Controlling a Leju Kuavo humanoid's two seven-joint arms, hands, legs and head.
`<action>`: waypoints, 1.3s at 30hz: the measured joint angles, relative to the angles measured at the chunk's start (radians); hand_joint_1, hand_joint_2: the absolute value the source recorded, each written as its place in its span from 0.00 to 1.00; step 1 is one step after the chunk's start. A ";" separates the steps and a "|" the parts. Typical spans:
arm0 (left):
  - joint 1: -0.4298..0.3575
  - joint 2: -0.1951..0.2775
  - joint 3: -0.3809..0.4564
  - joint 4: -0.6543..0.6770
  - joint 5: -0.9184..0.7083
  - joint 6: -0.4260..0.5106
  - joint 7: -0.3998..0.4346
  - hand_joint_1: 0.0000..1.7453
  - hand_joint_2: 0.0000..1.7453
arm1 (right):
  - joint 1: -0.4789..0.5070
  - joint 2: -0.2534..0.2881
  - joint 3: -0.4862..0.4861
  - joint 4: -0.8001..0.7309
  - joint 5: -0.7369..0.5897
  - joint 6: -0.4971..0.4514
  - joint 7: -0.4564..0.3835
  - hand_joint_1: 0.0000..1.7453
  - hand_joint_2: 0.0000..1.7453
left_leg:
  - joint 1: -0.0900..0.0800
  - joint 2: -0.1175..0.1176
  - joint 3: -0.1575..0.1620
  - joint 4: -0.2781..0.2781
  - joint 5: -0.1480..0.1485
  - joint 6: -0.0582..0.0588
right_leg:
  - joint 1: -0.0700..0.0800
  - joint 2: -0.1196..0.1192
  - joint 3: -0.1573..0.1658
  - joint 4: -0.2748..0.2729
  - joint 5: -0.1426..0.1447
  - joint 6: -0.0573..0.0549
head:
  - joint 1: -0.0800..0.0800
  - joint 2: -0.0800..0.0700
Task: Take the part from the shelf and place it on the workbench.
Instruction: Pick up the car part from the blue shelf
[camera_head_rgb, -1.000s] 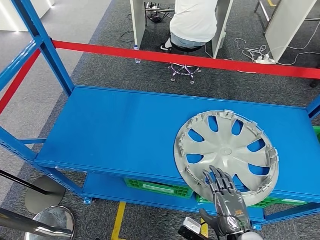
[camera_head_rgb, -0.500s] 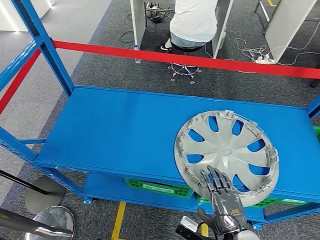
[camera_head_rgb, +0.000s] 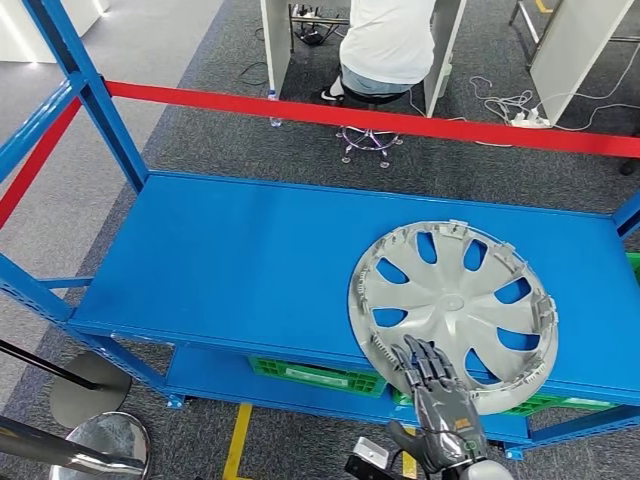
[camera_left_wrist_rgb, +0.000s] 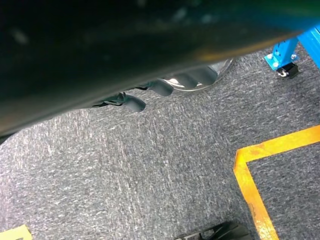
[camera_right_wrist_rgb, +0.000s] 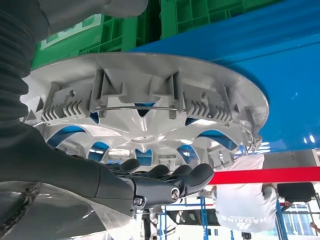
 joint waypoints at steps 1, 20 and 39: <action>0.000 0.000 0.000 0.000 0.000 0.000 0.000 0.00 0.00 | 0.000 0.001 0.001 0.001 -0.001 0.000 0.003 0.00 1.00 | 0.000 0.000 0.000 0.000 0.000 0.000 | 0.000 0.000 0.000 0.000 0.000 0.000 | 0.000 0.000; -0.002 0.000 0.000 0.005 -0.001 0.002 0.000 0.00 0.00 | -0.021 0.045 0.002 0.093 0.013 -0.010 0.037 0.00 1.00 | 0.000 0.000 0.000 0.000 0.000 0.000 | 0.000 0.000 0.000 0.000 0.000 0.000 | 0.000 0.000; -0.007 0.002 -0.002 0.014 -0.011 0.011 0.001 0.00 0.00 | -0.038 0.124 -0.078 0.131 0.051 -0.004 0.014 0.00 1.00 | 0.000 0.000 0.000 0.000 0.000 0.000 | 0.000 0.000 0.000 0.000 0.000 0.000 | 0.000 0.000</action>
